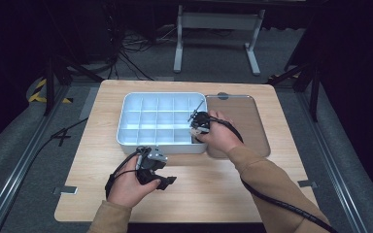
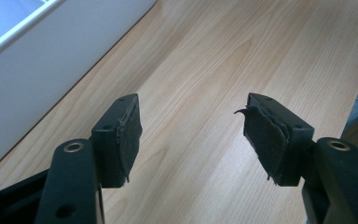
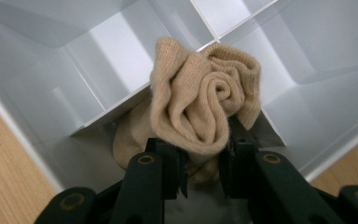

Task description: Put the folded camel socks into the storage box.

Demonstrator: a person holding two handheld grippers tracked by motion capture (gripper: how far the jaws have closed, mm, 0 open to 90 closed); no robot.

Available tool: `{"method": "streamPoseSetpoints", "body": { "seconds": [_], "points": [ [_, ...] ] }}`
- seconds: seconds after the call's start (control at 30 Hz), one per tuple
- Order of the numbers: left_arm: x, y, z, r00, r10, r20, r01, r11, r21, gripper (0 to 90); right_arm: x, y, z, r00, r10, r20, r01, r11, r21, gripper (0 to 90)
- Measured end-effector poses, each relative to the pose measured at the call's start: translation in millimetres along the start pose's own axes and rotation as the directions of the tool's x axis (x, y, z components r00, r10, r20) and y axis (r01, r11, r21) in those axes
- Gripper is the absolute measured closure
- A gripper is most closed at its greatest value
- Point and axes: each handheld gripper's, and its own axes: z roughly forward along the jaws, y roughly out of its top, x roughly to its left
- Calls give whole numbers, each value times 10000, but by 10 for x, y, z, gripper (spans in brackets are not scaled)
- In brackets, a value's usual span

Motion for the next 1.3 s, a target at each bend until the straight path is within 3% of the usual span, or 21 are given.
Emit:
{"method": "streamPoseSetpoints", "body": {
  "seconds": [0.27, 0.5, 0.6, 0.7, 0.77, 1.03, 1.3],
  "points": [
    [12, -57, -44, 9999, -128, -113, 128, 9999, -31, 372, -20, 54, 132, 9998, 100, -192, -88, 9981, 605, 726],
    [6, -47, -42, 9999, -131, -104, 130, 9999, -13, 371, -20, 32, 108, 9999, -39, -164, 44, 9993, 359, 712],
    [14, -40, -46, 9999, -118, -123, 117, 9999, -25, 371, -10, 25, 73, 9996, -61, -271, 68, 9997, 249, 646],
    [20, -33, -30, 9999, -94, -69, 93, 9999, -50, 371, 11, 8, 14, 9995, -135, -295, 135, 9999, 13, 593],
    [16, -26, -26, 9999, -109, -70, 109, 9999, -26, 369, 5, -9, -30, 9997, 63, -243, -69, 9997, -249, 553],
    [2, 6, 1, 10000, 5, -19, -5, 10000, 43, 365, -32, -81, -235, 9987, 323, -403, -363, 9940, -1036, 527],
    [-11, 23, 22, 10000, 38, 32, -38, 10000, 31, 364, -34, -129, -422, 9953, 706, -668, -828, 9756, -2032, 513]
  ]
}}
